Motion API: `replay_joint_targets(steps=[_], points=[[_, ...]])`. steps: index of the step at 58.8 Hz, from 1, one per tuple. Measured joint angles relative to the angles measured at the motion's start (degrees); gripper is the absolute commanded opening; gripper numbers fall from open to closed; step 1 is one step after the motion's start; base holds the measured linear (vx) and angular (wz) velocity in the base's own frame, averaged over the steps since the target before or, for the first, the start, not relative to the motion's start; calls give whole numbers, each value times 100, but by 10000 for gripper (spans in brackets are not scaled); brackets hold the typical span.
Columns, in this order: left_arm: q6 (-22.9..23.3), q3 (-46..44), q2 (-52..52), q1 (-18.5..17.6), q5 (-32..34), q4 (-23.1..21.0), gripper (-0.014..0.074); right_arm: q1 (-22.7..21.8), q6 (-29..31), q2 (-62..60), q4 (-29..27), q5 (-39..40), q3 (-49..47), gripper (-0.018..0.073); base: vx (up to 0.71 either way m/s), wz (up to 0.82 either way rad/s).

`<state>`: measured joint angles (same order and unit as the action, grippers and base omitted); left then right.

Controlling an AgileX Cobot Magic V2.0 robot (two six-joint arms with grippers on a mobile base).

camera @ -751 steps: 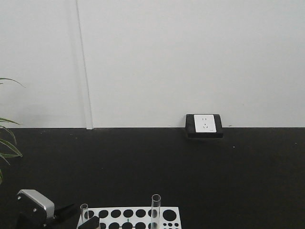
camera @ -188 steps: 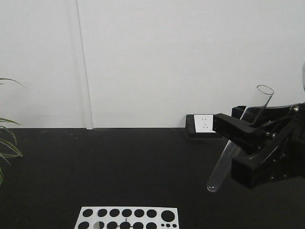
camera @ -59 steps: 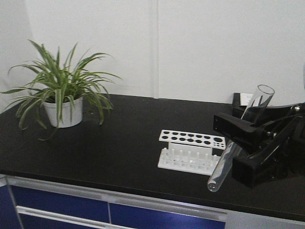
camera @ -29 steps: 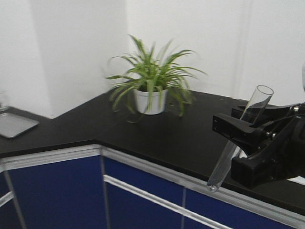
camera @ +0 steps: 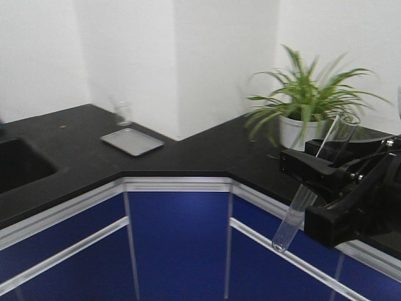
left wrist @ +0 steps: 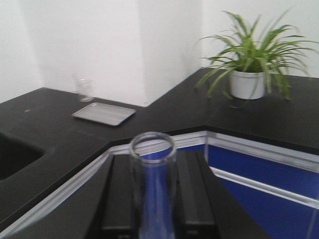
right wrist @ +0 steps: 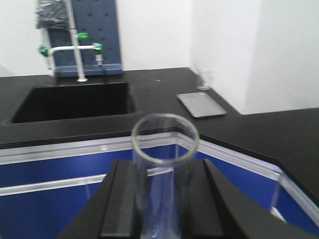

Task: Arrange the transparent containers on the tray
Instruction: 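Drive the base to the yellow tray carrying both test tubes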

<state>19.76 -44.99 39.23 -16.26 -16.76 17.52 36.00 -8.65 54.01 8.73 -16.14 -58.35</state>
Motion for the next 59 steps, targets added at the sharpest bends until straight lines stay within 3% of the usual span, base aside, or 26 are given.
replay_joint_targets(steps=[59], points=[[0, 0, -5, 0, -1, 0, 129, 0, 0, 0, 0, 0, 0, 159, 3, 64]])
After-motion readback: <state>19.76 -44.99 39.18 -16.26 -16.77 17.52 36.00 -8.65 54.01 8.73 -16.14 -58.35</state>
